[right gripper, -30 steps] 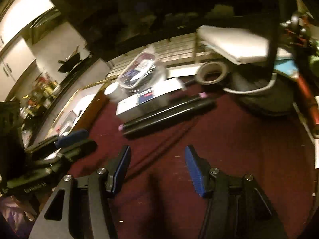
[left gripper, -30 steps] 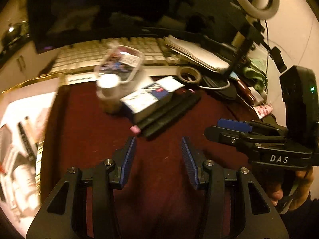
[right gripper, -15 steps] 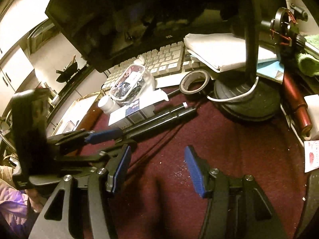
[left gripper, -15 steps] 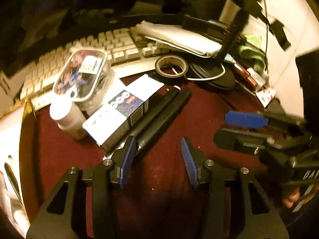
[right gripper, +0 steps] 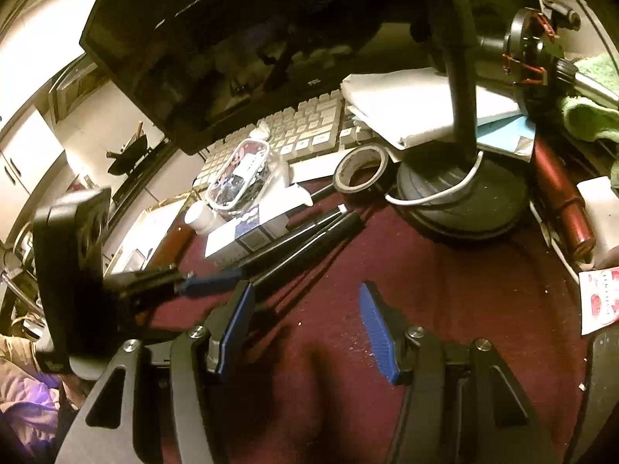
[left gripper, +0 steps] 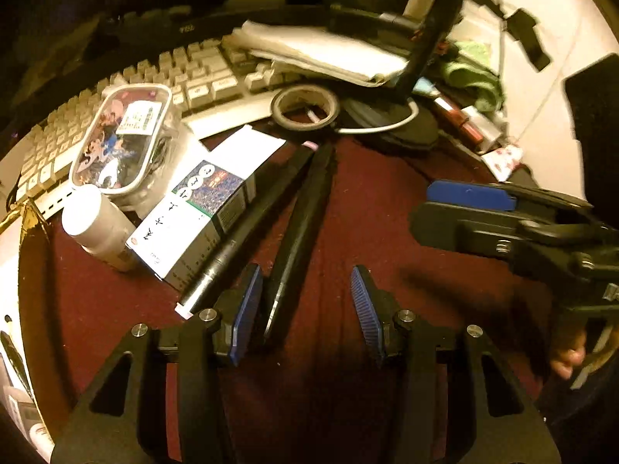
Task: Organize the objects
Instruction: 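Grasp the black pen on the desk with the left tool, then grasp the black pink-capped marker with the right tool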
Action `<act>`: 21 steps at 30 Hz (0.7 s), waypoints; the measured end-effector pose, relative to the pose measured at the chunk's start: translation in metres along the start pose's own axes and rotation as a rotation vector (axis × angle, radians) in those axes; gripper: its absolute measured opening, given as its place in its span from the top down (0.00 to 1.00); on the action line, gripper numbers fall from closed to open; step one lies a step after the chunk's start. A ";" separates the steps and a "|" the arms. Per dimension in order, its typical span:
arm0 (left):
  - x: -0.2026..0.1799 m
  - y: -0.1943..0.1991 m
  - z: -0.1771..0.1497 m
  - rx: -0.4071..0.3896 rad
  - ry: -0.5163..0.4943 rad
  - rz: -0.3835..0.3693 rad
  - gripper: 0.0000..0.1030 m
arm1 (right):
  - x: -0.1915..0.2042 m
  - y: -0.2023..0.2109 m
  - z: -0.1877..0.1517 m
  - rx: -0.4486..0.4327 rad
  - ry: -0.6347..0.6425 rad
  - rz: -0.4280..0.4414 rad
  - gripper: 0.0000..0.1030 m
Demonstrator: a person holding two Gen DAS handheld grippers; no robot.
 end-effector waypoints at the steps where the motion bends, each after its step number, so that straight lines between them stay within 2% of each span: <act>1: 0.003 -0.003 0.003 0.002 0.021 0.005 0.54 | -0.001 0.000 0.000 0.001 -0.004 0.002 0.45; 5: 0.007 -0.005 0.009 -0.035 0.078 -0.019 0.55 | -0.002 0.000 0.000 0.001 -0.007 0.006 0.45; 8: 0.000 -0.008 0.009 -0.038 0.068 0.019 0.67 | -0.004 0.000 0.001 0.004 -0.016 0.003 0.45; 10: -0.005 -0.008 0.005 -0.048 0.054 0.070 0.78 | -0.006 0.002 0.000 -0.001 -0.021 0.001 0.45; 13: -0.011 0.000 -0.009 -0.072 0.046 0.111 0.84 | -0.005 0.001 -0.001 0.009 -0.022 0.004 0.45; 15: -0.015 0.007 -0.020 -0.079 0.050 0.110 0.85 | -0.005 0.001 -0.001 0.017 -0.020 0.014 0.45; 21: -0.013 0.039 -0.068 -0.115 0.148 0.191 0.86 | 0.003 -0.002 -0.004 0.037 0.012 0.031 0.45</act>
Point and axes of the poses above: each gripper's, at about its wrist camera, not at the fingertips, and y roughly against the way its jaws point, x to its left, z to its top, the point moved 1 cm from there along -y, roughly the way its jaws point, and after that the axes turned 12 degrees about -z, right-handed, at the moved point
